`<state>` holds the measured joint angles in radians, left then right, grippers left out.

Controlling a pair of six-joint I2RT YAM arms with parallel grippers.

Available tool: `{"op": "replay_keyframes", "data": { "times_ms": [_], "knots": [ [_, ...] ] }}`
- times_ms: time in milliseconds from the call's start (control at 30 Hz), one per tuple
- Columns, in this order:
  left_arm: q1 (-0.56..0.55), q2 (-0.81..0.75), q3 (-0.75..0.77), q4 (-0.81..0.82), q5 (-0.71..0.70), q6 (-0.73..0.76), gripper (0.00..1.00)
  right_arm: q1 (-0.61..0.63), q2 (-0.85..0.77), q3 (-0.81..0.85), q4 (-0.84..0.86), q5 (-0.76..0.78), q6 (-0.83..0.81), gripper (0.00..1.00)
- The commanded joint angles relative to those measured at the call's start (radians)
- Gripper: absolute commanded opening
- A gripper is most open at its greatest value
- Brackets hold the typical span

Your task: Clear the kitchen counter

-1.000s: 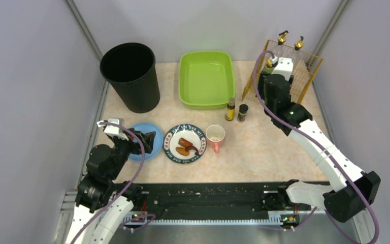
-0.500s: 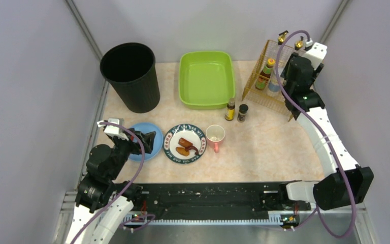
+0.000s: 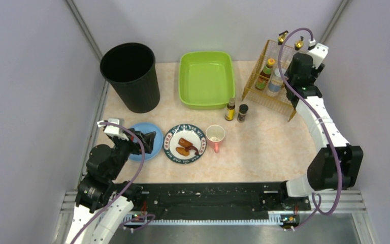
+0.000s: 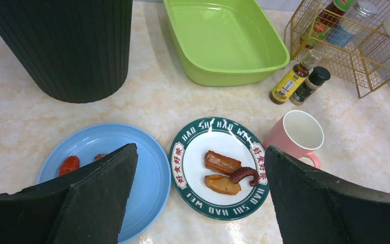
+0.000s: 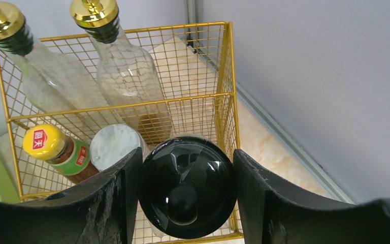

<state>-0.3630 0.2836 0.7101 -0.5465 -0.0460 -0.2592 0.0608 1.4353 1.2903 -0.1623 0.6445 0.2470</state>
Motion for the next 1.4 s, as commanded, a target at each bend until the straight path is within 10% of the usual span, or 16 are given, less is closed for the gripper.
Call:
{"op": "replay_keyframes", "data": {
  "times_ms": [0, 1367],
  "knots": [
    [-0.005, -0.006, -0.004, 0.035, 0.001, 0.008, 0.99, -0.041, 0.018, 0.071, 0.108, -0.017, 0.016, 0.0],
    [-0.005, -0.003, -0.004, 0.035, 0.001, 0.009, 0.99, -0.095, 0.217, 0.062, 0.155, -0.068, 0.081, 0.0]
  ]
}}
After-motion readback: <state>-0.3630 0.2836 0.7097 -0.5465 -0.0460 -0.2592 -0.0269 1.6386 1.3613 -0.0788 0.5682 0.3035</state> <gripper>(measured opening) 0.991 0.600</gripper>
